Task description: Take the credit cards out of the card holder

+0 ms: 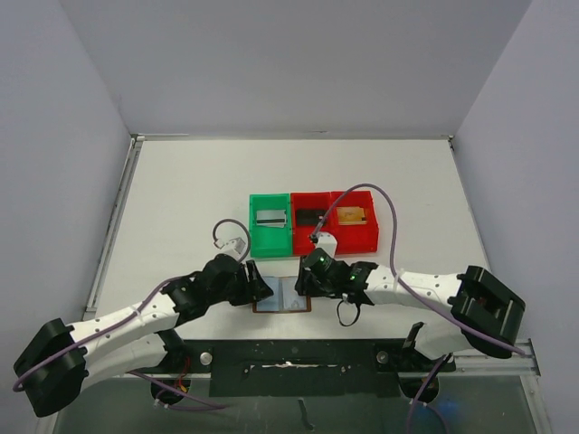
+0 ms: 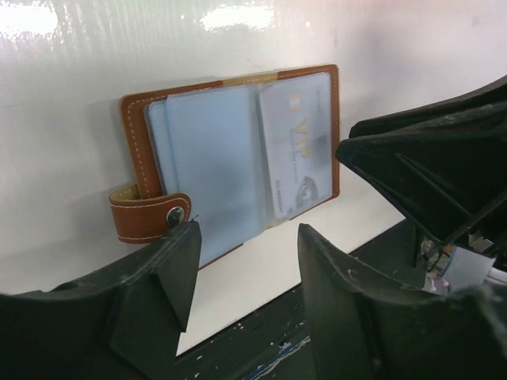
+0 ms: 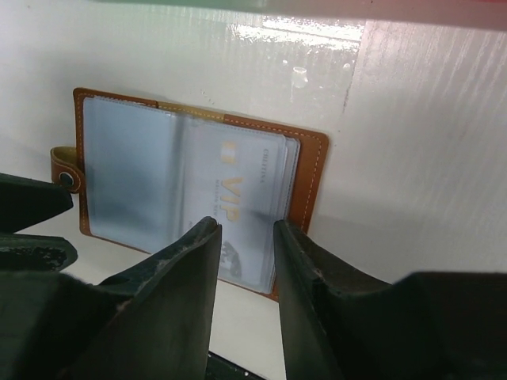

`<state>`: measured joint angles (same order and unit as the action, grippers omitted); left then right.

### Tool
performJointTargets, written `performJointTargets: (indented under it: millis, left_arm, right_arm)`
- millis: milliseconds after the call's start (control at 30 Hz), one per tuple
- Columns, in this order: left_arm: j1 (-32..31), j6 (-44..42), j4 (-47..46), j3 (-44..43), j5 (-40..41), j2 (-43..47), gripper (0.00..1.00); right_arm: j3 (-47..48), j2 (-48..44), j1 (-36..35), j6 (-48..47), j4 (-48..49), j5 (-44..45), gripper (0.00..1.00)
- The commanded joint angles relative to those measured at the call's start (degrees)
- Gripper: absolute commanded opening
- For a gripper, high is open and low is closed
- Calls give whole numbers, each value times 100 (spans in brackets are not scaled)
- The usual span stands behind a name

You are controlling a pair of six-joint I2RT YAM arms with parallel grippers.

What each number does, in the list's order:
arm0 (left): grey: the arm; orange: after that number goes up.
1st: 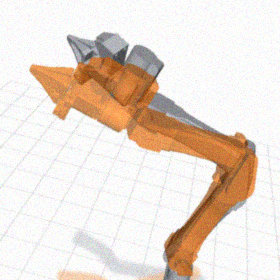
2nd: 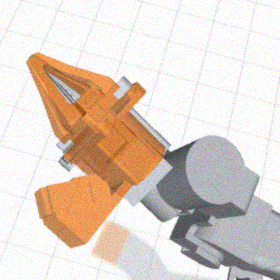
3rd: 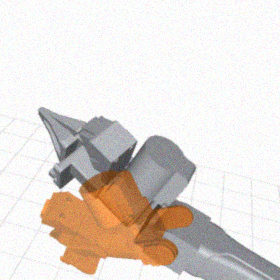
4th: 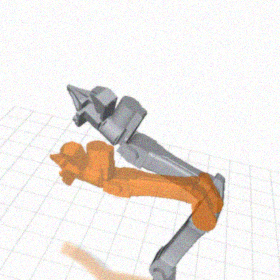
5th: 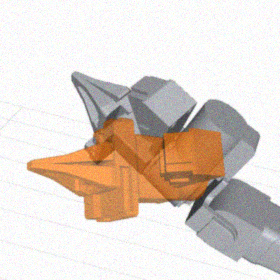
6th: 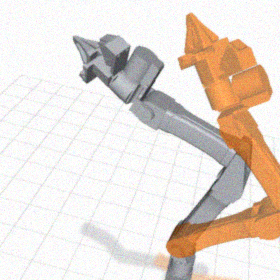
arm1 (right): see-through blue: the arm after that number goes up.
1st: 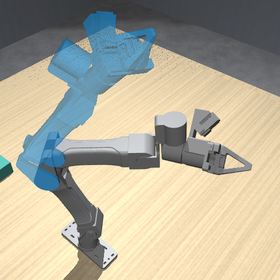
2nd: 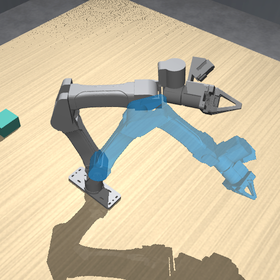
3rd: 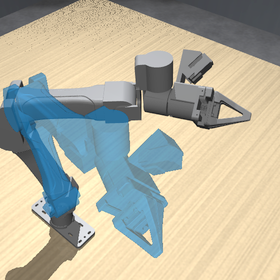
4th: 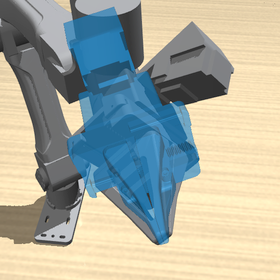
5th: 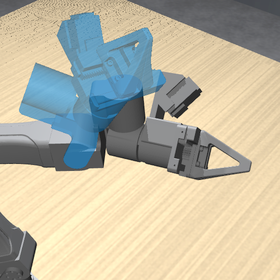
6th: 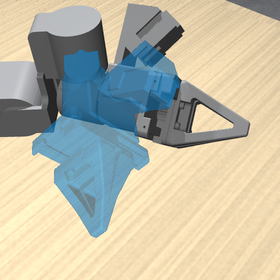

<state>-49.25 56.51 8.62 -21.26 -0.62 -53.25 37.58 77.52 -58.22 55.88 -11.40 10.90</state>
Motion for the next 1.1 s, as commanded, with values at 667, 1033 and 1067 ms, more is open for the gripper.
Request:
performJointTargets:
  millis: [667, 1033, 1067]
  left_arm:
    - [-190, 33, -312, 332, 463, -783, 25]
    - [-194, -135, -117, 211, 308, -660, 40]
    - [-191, -145, -131, 202, 293, -687, 40]
  right_arm:
    - [704, 746, -166, -411, 65, -292, 29]
    - [864, 808, -183, -360, -668, 265, 35]
    - [865, 842, -186, -374, -644, 245, 36]
